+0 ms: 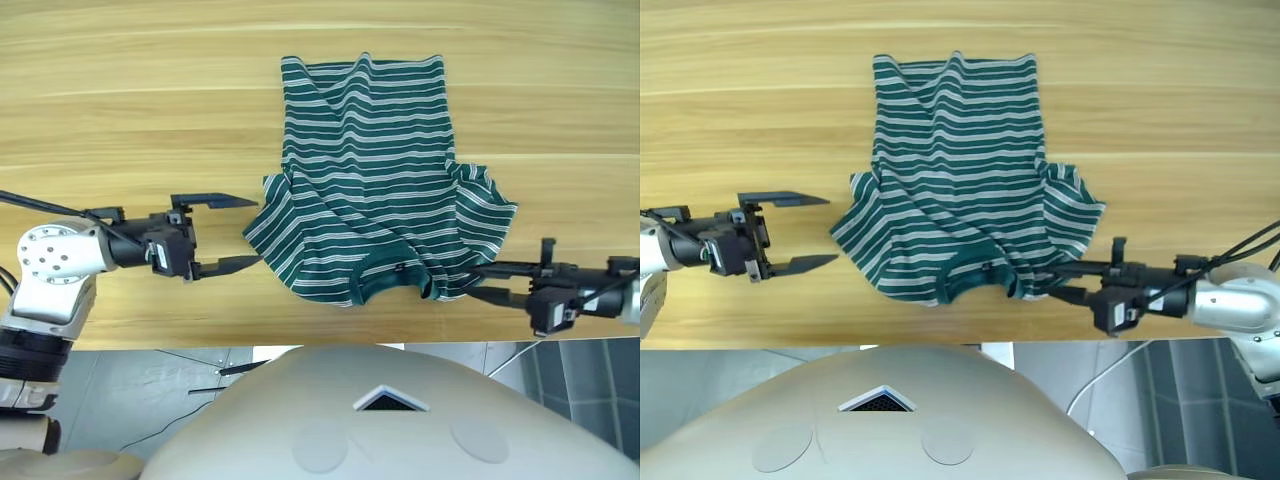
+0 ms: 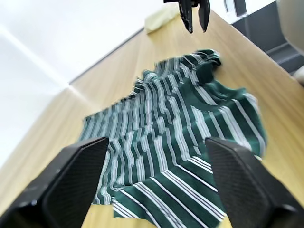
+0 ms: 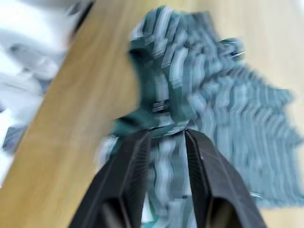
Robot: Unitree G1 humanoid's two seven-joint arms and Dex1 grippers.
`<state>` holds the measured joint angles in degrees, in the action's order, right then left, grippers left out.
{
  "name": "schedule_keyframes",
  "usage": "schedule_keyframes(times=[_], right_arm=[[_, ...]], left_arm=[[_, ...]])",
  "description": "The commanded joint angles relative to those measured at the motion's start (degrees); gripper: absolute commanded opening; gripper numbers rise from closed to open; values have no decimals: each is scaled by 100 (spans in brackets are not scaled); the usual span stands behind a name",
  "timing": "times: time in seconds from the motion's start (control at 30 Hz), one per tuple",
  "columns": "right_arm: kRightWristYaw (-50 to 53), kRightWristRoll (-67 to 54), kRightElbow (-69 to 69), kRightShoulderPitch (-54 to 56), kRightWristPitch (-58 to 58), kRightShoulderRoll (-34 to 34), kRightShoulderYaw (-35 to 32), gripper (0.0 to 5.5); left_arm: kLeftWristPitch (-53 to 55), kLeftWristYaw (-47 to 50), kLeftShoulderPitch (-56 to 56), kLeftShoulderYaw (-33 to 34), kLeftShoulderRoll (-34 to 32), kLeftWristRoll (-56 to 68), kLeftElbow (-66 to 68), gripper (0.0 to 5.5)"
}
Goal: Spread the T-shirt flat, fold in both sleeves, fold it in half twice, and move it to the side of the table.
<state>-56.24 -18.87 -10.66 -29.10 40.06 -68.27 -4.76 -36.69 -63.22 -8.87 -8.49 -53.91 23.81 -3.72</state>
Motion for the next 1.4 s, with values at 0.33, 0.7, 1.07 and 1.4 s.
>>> schedule_keyframes(times=[0.33, 0.7, 1.07, 1.4], right_arm=[[1687, 3264, 1811, 2087, -1281, 835, 655, 0], [1483, 3511, 1814, 1842, -1176, 862, 900, 0], [1989, 4361, 2540, 2132, -1398, 954, 1244, 0], [1998, 4161, 2476, 2007, -1260, 826, 1235, 0]], left_arm=[[-1095, 537, 804, -488, 453, -2961, 1975, 212], [-1240, 698, 1017, -825, 447, -3299, 2032, 29], [-1201, 694, 865, -937, -26, -3566, 2292, 1], [-1052, 472, 656, -792, -707, -2069, 1419, 1]])
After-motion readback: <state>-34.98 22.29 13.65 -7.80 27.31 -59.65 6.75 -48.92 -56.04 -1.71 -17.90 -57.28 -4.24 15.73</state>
